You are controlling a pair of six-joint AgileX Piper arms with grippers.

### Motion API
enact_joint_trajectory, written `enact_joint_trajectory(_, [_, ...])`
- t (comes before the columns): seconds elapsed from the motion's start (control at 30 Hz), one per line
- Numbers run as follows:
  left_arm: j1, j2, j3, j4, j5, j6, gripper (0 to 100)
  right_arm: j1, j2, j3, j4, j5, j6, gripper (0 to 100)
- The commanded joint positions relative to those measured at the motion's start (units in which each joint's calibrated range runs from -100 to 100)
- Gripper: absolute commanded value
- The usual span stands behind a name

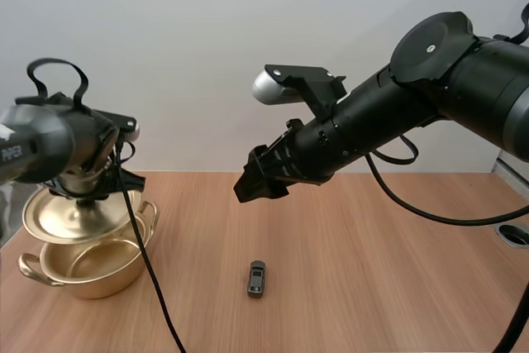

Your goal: Open the pot, put the car inside, and close it

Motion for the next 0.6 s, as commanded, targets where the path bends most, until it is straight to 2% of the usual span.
enact_joint_trajectory(0.0, [-0.01, -3.8, -5.8, -0.4, 5.0, 0.6, 0, 0.0, 0.0, 0.0, 0.1, 0.1, 0.0, 100])
enact_joint_trajectory(0.1, [-0.01, -8.5, -10.3, -3.2, 13.5, 4.0, 0, 0.0, 0.3, 0.0, 0.1, 0.1, 0.0, 100])
enact_joint_trajectory(0.37, [-0.01, -24.3, -14.5, -18.9, 29.7, 16.4, 0, 0.0, 9.6, 0.0, 0.1, 0.1, 0.0, 100])
enact_joint_trajectory(0.57, [-0.01, -33.4, -14.5, -19.4, 35.3, 18.2, 0, 0.0, 15.7, 3.7, 0.9, 0.1, -0.8, 100])
